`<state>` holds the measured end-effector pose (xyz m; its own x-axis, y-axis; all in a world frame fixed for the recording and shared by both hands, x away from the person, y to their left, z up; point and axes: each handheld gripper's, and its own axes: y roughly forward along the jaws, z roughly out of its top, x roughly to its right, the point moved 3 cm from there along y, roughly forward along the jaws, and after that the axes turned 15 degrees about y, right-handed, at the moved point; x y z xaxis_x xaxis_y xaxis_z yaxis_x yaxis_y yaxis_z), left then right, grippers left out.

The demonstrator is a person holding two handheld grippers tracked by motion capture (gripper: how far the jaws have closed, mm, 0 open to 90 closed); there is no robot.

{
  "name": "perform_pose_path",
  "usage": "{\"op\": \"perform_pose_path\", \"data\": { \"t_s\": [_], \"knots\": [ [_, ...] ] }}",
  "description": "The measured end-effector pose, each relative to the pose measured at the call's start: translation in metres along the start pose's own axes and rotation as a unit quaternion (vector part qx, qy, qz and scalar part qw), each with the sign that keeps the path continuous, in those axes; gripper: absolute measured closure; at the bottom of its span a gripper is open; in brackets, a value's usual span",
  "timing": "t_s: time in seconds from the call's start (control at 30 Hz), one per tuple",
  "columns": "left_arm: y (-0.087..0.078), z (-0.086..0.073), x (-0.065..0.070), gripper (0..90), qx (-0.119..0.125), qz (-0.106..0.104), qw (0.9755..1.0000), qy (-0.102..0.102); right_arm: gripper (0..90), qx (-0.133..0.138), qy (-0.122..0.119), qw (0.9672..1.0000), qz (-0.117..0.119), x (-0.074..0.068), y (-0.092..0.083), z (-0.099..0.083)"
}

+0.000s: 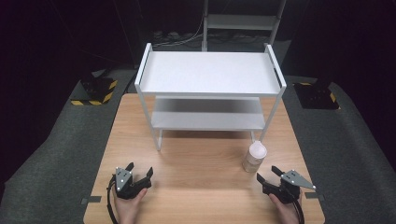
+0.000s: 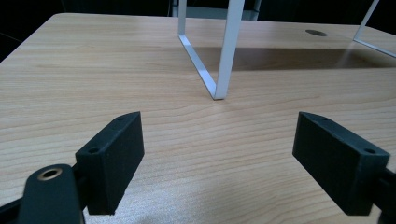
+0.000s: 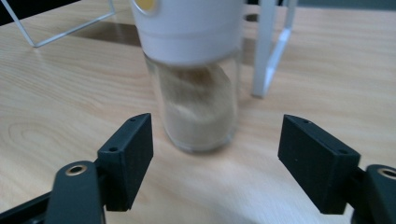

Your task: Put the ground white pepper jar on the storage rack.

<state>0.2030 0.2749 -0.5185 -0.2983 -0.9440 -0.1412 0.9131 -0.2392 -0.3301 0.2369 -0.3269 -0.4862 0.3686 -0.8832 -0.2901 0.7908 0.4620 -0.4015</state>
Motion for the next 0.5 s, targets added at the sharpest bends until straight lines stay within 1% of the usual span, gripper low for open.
{"op": "perform_pose_path", "data": {
  "t_s": [0.03,0.13,0.17,0.2,0.23,0.4,0.43,0.47,0.5],
  "knots": [
    [0.0,0.0,0.0,16.7,0.0,0.0,1.0,0.0,23.8,0.0,-0.001,1.0,-0.001,-0.001,0.001,0.001],
    [0.0,0.0,0.0,16.7,0.001,0.001,1.0,-0.001,23.4,-0.005,-0.009,0.9999,-0.007,-0.007,0.016,0.007],
    [0.0,0.0,0.0,16.7,0.0,0.0,1.0,-0.001,23.3,-0.009,-0.007,0.9999,-0.008,-0.009,0.024,0.011],
    [0.0,0.0,0.0,16.7,0.0,0.0,1.0,-0.001,23.3,-0.009,-0.007,0.9999,-0.008,-0.009,0.024,0.011],
    [0.0,0.0,0.0,16.7,0.0,0.0,1.0,-0.001,23.3,-0.01,-0.004,0.9999,-0.003,-0.009,0.029,0.013],
    [0.0,0.0,-0.001,16.7,0.001,0.0,1.0,-0.001,23.8,-0.014,-0.021,0.9997,-0.005,-0.017,0.045,0.022],
    [0.0,-0.001,-0.001,16.7,0.001,0.001,1.0,-0.002,25.5,-0.014,-0.026,0.9994,-0.016,-0.021,0.048,0.023],
    [0.0,-0.001,-0.001,16.7,0.001,0.0,1.0,-0.002,27.8,-0.016,-0.029,0.9993,-0.019,-0.023,0.05,0.024],
    [0.0,0.0,-0.001,16.7,0.001,0.001,1.0,-0.001,29.8,-0.012,-0.034,0.999,-0.025,-0.026,0.052,0.024]
  ]
}}
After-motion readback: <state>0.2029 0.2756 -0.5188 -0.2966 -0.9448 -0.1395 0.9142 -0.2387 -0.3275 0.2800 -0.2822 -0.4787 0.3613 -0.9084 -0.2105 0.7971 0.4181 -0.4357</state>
